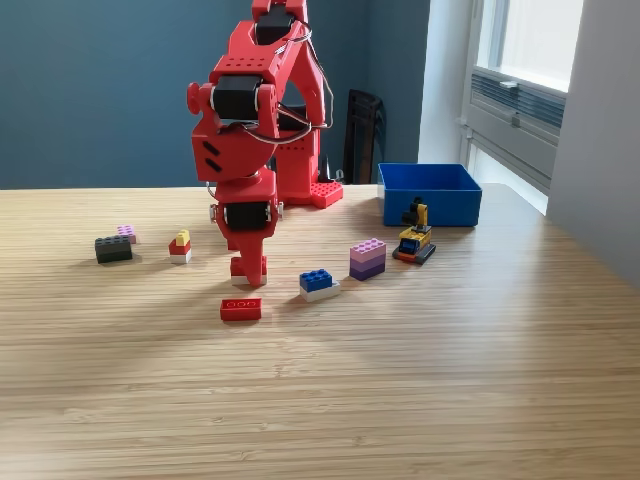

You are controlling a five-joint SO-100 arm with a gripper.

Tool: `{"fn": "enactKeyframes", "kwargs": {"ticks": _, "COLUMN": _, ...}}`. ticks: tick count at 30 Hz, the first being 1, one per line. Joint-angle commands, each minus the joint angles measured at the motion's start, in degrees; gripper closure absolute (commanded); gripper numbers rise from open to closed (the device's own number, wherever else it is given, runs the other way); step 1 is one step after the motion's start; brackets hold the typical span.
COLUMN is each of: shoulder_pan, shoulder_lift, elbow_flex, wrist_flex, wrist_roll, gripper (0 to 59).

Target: Grasp a lego block and put it in the bin.

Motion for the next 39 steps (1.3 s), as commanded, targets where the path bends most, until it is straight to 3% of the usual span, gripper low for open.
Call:
{"fn": "enactKeyframes", "kwargs": {"ticks": 1, "shoulder_pan": -0.44, "shoulder_lift": 1.41, "elbow_flex": -5.19, "wrist_flex": 4.48, "wrist_roll": 1.85, "gripper": 58.6}}
{"fn": "enactKeyframes", "kwargs": {"ticks": 9, "shoulder_pan": -2.37, "shoulder_lift": 1.93, "elbow_flex": -6.24, "wrist_flex": 10.20, "wrist_roll": 4.31, "gripper": 58.6}}
{"fn": "enactKeyframes", "kwargs": {"ticks": 11, "shoulder_pan": -3.34, "shoulder_lift": 3.16, "elbow_flex": -11.25, "wrist_flex": 15.03, "wrist_roll": 5.54, "gripper": 58.6}}
{"fn": "enactKeyframes", "kwargs": {"ticks": 19, "shoulder_pan": -12.13, "shoulder_lift": 20.30, "elbow_flex": -11.60, "wrist_flex": 19.25, "wrist_roll": 6.68, "gripper": 58.6}}
{"fn": "enactKeyframes", "kwargs": {"ticks": 28, "shoulder_pan": -38.50, "shoulder_lift": 34.54, "elbow_flex": 1.14, "wrist_flex": 20.30, "wrist_roll": 14.41, "gripper": 58.6}}
{"fn": "enactKeyframes", "kwargs": {"ticks": 39, "shoulder_pan": -71.37, "shoulder_lift": 31.46, "elbow_flex": 1.67, "wrist_flex": 20.21, "wrist_roll": 24.43, "gripper": 58.6}}
